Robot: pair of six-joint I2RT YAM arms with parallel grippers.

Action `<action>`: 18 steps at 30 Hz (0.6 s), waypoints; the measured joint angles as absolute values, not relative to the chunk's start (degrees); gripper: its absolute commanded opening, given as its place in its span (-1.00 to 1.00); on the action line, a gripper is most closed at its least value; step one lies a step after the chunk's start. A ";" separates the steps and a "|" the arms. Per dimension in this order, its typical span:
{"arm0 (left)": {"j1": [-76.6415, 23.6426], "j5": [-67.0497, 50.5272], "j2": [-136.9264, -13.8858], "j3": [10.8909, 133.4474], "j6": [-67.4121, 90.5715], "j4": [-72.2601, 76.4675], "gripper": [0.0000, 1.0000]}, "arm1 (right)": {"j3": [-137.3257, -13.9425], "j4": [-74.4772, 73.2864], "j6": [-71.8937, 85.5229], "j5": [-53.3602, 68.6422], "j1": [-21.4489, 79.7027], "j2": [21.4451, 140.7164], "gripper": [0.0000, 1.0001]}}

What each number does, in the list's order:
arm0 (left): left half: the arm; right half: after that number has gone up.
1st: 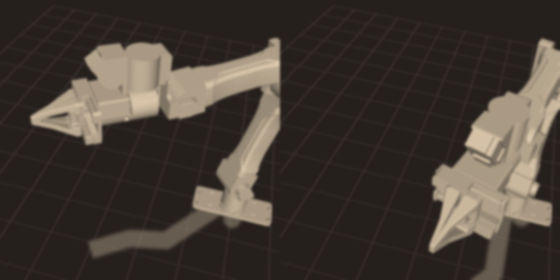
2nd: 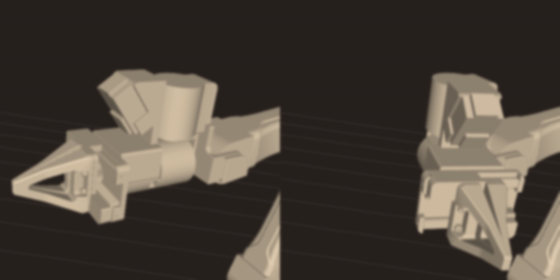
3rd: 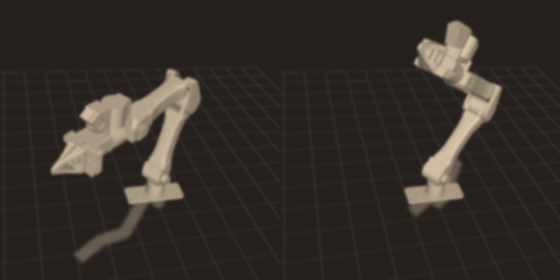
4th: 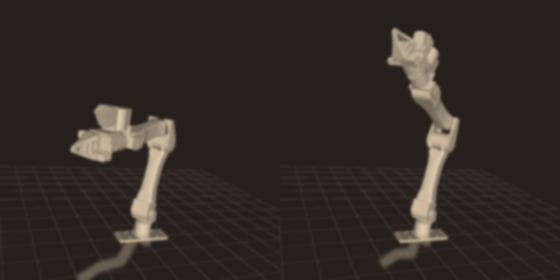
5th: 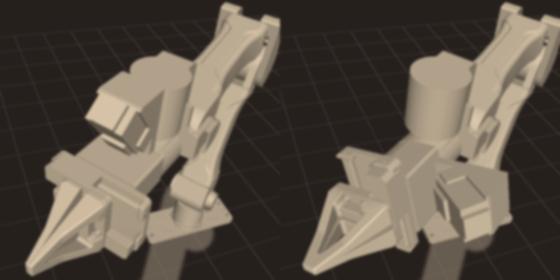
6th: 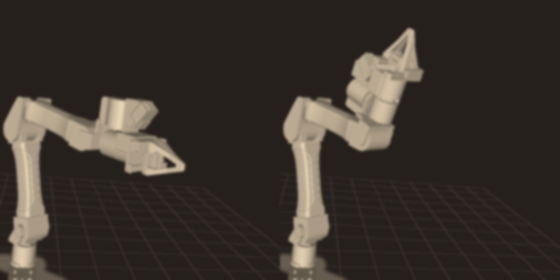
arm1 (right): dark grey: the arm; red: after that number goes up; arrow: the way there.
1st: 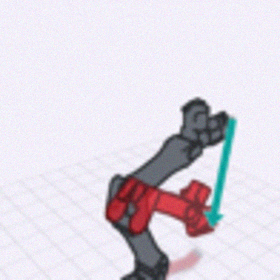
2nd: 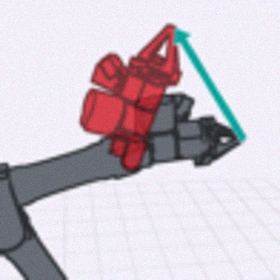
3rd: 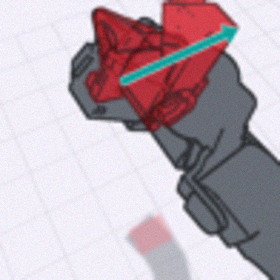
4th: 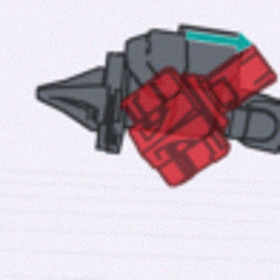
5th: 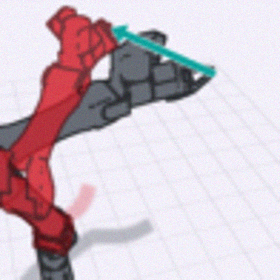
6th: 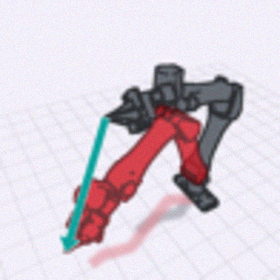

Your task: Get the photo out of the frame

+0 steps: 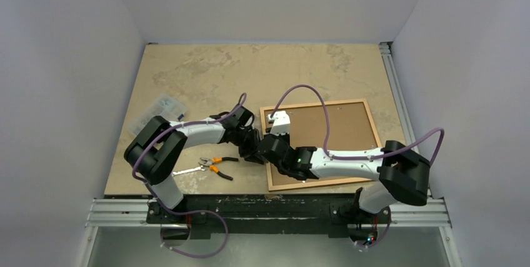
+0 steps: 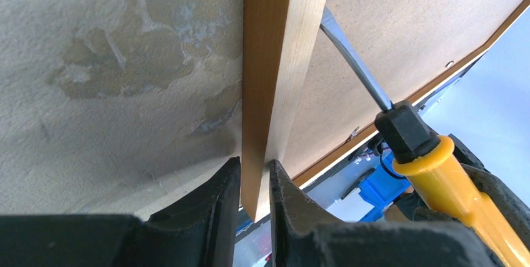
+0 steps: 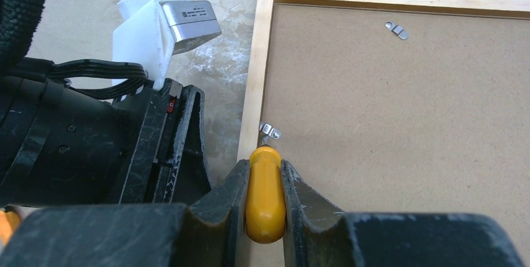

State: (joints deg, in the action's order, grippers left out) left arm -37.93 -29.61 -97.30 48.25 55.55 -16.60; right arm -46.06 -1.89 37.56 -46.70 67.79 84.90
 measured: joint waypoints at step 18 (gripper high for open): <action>-37.52 -30.68 -97.30 46.96 57.41 -14.85 -0.59 | -50.89 -3.25 39.11 -52.49 67.75 90.00 -1.00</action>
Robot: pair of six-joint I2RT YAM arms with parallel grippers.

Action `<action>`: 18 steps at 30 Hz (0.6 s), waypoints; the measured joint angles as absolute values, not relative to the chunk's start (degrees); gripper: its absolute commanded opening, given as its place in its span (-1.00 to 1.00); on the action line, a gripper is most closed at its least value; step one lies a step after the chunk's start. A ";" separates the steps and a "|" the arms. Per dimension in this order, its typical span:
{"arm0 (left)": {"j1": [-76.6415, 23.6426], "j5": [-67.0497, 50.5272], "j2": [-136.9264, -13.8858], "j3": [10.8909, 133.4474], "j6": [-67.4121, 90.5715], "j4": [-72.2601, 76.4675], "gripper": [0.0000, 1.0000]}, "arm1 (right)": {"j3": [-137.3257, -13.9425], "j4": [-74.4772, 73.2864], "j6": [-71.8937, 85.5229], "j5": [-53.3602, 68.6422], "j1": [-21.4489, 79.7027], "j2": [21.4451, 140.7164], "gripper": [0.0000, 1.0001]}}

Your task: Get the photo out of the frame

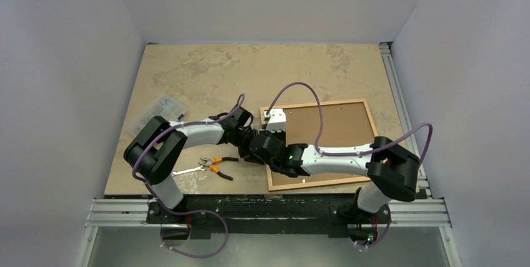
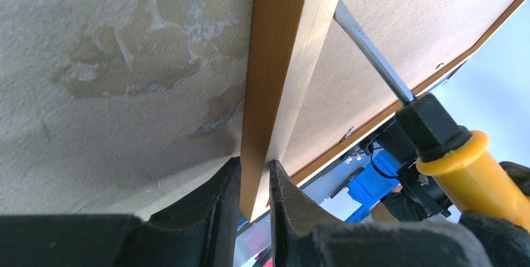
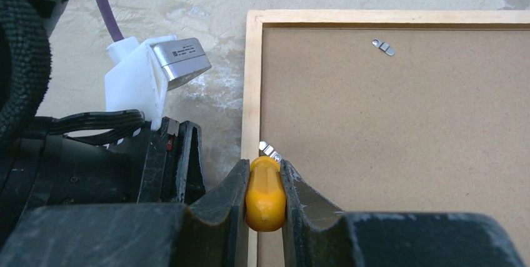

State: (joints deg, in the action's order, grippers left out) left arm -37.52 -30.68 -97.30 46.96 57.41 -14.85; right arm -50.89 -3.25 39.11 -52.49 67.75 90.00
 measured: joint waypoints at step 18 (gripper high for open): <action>-37.52 -31.18 -97.27 45.98 58.04 -12.78 -0.59 | -57.01 -7.05 35.99 -59.99 68.23 96.57 -1.00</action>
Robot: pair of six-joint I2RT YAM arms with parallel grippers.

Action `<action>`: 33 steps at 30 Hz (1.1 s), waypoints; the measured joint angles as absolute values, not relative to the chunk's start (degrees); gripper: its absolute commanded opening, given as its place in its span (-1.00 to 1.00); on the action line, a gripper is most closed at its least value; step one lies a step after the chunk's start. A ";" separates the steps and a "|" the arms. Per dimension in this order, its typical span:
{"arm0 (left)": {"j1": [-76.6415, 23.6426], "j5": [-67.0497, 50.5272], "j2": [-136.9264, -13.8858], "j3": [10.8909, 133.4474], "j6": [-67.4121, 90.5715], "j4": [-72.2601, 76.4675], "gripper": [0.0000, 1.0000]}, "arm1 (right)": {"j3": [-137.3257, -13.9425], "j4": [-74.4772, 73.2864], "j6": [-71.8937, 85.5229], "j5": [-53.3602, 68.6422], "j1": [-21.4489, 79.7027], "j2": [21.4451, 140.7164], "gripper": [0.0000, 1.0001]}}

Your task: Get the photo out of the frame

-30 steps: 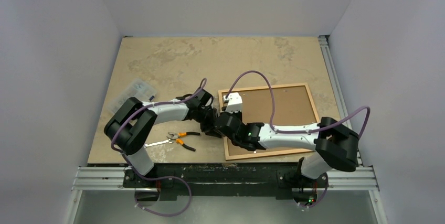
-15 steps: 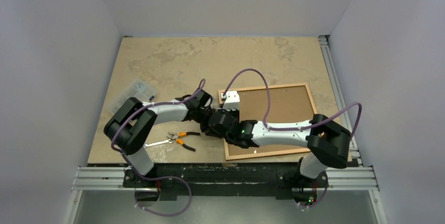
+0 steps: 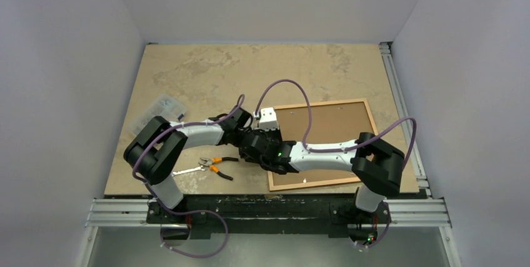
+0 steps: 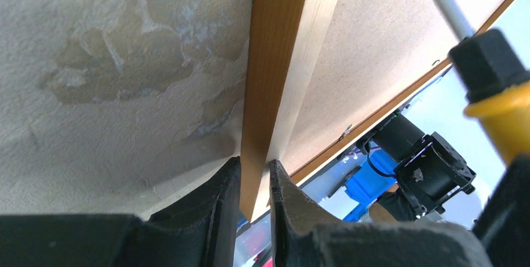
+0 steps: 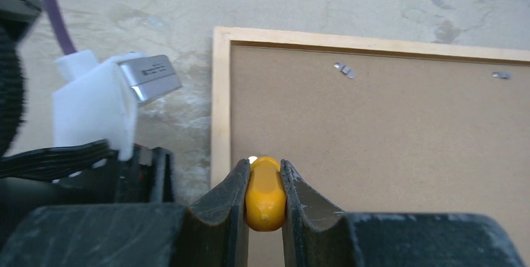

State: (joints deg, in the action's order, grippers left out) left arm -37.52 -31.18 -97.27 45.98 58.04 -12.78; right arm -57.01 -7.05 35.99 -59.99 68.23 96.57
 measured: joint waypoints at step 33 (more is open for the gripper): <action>-54.68 -7.33 -102.04 62.83 50.43 -33.15 -0.80 | -41.63 -46.61 57.19 -57.28 67.05 34.20 -1.00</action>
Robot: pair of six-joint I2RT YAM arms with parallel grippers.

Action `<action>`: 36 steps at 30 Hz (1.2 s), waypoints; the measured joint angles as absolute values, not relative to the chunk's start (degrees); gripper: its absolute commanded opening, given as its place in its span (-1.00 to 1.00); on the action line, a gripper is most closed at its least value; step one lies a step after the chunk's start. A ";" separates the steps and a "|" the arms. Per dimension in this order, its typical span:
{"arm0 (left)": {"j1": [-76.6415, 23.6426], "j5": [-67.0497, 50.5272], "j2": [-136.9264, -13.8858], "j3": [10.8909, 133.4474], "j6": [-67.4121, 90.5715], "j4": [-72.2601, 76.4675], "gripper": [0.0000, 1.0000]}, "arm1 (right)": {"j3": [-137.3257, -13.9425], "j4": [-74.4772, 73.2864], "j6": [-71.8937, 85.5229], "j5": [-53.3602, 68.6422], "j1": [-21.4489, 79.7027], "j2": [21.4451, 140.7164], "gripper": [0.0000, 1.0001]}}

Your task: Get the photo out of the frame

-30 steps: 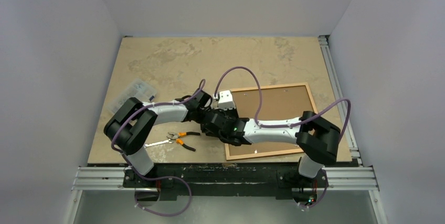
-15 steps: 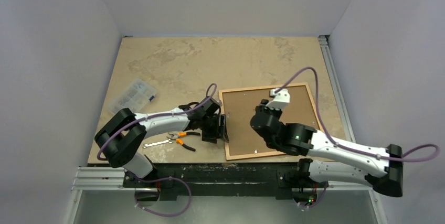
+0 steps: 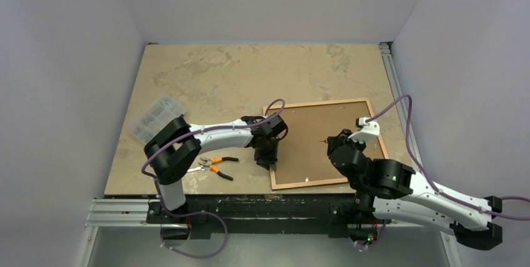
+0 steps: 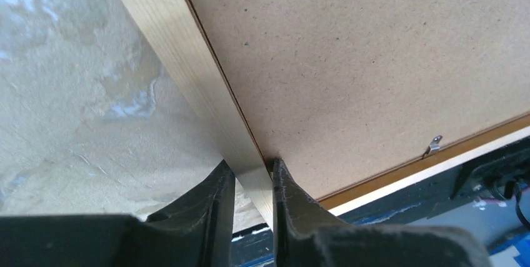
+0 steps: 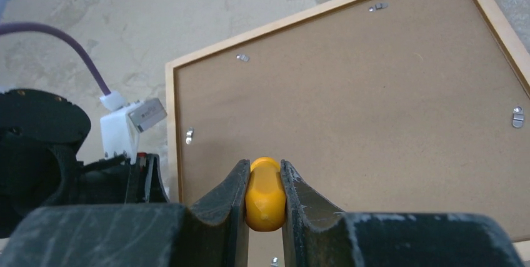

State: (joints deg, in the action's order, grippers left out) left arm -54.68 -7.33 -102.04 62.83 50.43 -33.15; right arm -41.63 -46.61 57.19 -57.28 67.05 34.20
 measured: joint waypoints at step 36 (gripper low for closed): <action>-35.57 -10.07 -91.88 66.37 49.80 -40.25 0.34 | -41.36 -46.98 55.46 -53.95 67.05 37.26 -1.00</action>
State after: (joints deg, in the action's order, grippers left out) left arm -35.57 -10.07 -91.88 66.37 49.80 -40.25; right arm -41.36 -46.98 55.46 -53.95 67.05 37.26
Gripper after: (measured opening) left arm 0.637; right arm 0.172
